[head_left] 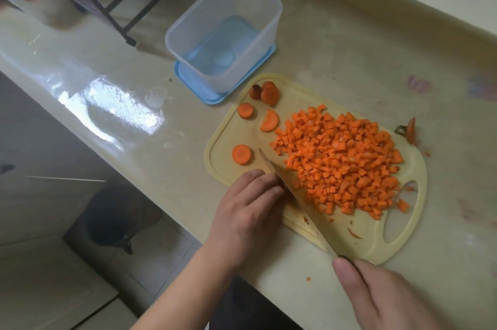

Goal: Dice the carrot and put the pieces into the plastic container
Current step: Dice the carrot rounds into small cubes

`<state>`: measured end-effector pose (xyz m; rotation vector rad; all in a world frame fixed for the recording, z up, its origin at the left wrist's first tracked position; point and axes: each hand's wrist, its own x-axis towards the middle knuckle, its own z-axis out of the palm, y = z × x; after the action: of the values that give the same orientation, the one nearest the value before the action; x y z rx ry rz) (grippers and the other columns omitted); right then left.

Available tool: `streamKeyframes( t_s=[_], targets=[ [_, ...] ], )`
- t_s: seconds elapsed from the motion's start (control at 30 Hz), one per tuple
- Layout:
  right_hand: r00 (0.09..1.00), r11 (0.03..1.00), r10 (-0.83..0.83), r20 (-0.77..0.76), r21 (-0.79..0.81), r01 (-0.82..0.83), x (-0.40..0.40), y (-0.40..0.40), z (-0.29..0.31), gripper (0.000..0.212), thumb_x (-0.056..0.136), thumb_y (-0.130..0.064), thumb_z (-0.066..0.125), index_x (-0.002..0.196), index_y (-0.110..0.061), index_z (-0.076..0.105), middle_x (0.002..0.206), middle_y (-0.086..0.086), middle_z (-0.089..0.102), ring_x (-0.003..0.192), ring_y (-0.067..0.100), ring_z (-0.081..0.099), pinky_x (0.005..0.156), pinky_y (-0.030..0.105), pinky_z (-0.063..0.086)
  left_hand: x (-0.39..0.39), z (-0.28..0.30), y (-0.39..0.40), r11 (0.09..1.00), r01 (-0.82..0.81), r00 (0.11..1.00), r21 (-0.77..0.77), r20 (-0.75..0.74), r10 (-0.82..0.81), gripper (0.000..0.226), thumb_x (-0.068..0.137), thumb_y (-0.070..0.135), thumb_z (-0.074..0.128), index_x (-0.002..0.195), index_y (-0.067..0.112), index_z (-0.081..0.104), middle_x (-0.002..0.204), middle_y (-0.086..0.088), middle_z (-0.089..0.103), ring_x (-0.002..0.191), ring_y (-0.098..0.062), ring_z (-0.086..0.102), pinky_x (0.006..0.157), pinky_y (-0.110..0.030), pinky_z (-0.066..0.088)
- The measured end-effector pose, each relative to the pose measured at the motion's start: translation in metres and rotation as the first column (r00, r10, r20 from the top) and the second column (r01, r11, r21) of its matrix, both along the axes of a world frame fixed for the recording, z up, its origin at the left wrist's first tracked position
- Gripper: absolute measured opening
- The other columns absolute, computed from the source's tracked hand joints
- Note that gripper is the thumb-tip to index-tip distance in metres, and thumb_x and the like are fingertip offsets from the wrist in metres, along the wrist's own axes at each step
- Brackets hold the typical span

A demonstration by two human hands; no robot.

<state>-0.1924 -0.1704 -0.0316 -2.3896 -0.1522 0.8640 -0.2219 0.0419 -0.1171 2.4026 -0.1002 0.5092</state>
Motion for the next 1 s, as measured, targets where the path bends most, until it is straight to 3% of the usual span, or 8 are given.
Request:
streamKeyframes(
  t_s=[0.13,0.2,0.33,0.43,0.6,0.73,0.9,1.0],
  targets=[
    [0.998,0.997,0.045,-0.045,0.065,-0.042,0.008,0.001,0.006,0.071,0.073,-0.083,0.028,0.069,-0.018,0.057,0.059,-0.017,0.06,0.068,0.002,0.058,0.06,0.016,0.043,-0.001,0.003,-0.002,0.999,-0.033,0.999,0.012,-0.007,0.033,0.014,0.097,0.008,0.065,0.099,-0.001,0.074,0.104,-0.014,0.068,0.1,-0.031,0.063,0.086,-0.038,0.052],
    [0.998,0.996,0.013,-0.064,0.087,-0.007,0.008,-0.002,0.012,0.047,0.081,-0.07,0.034,0.076,-0.028,0.054,0.053,-0.012,0.058,0.06,0.007,0.057,0.057,0.02,0.043,-0.002,0.003,-0.002,0.998,-0.061,0.998,0.017,0.004,0.061,0.008,0.092,0.003,0.069,0.094,-0.003,0.074,0.098,-0.014,0.066,0.095,-0.03,0.062,0.083,-0.036,0.052],
    [0.997,0.997,0.025,-0.079,0.073,-0.019,0.008,-0.005,0.024,0.086,0.049,-0.099,0.007,0.077,-0.033,0.055,0.053,-0.01,0.061,0.058,0.006,0.059,0.053,0.014,0.042,-0.004,0.001,-0.002,0.998,-0.057,0.998,0.027,0.008,0.057,0.007,0.089,0.003,0.073,0.093,-0.002,0.074,0.097,-0.013,0.068,0.095,-0.031,0.063,0.084,-0.037,0.053],
    [0.996,0.998,0.005,-0.094,0.064,0.001,0.006,-0.008,0.025,0.1,0.04,-0.102,-0.001,0.079,-0.03,0.056,0.054,-0.013,0.062,0.061,0.002,0.06,0.055,0.011,0.042,-0.004,-0.002,-0.001,0.998,-0.062,0.998,0.032,0.011,0.062,0.009,0.091,0.007,0.072,0.095,0.0,0.075,0.1,-0.012,0.07,0.097,-0.03,0.064,0.084,-0.038,0.054],
    [0.999,0.999,0.032,-0.023,-0.033,-0.033,0.0,-0.01,0.014,0.116,0.04,-0.102,-0.005,0.081,-0.024,0.071,0.076,-0.005,0.072,0.109,-0.006,0.041,0.068,-0.006,0.035,-0.005,-0.002,0.0,0.999,-0.049,0.999,0.0,0.015,0.049,0.017,0.098,0.011,0.064,0.097,-0.001,0.075,0.102,-0.012,0.071,0.1,-0.031,0.065,0.085,-0.038,0.054],
    [0.999,0.999,0.046,-0.027,-0.01,-0.046,-0.004,0.003,0.005,0.101,0.054,-0.097,0.001,0.083,-0.028,0.068,0.066,-0.014,0.062,0.102,-0.014,0.047,0.072,-0.001,0.037,-0.005,-0.001,0.001,0.999,-0.047,0.999,-0.018,0.016,0.047,0.012,0.094,0.007,0.067,0.095,-0.001,0.076,0.102,-0.011,0.071,0.099,-0.03,0.065,0.086,-0.034,0.054],
    [0.992,0.992,0.043,-0.119,0.126,-0.028,0.007,0.014,0.018,0.046,0.088,-0.05,0.039,0.066,-0.015,0.059,0.058,-0.025,0.059,0.068,-0.006,0.058,0.06,0.01,0.041,-0.007,0.003,0.001,0.997,-0.057,0.998,-0.043,0.016,0.058,0.004,0.088,0.0,0.072,0.091,-0.001,0.074,0.098,-0.011,0.07,0.097,-0.027,0.065,0.086,-0.033,0.054],
    [0.993,0.992,0.041,-0.114,0.12,-0.027,0.005,0.009,0.025,0.06,0.085,-0.065,0.032,0.069,-0.015,0.061,0.054,-0.016,0.059,0.061,0.002,0.058,0.057,0.015,0.043,-0.009,0.004,0.002,0.996,-0.07,0.997,-0.054,0.033,0.072,0.005,0.084,-0.003,0.076,0.089,-0.002,0.073,0.097,-0.011,0.07,0.097,-0.024,0.065,0.085,-0.032,0.054]
  ],
)
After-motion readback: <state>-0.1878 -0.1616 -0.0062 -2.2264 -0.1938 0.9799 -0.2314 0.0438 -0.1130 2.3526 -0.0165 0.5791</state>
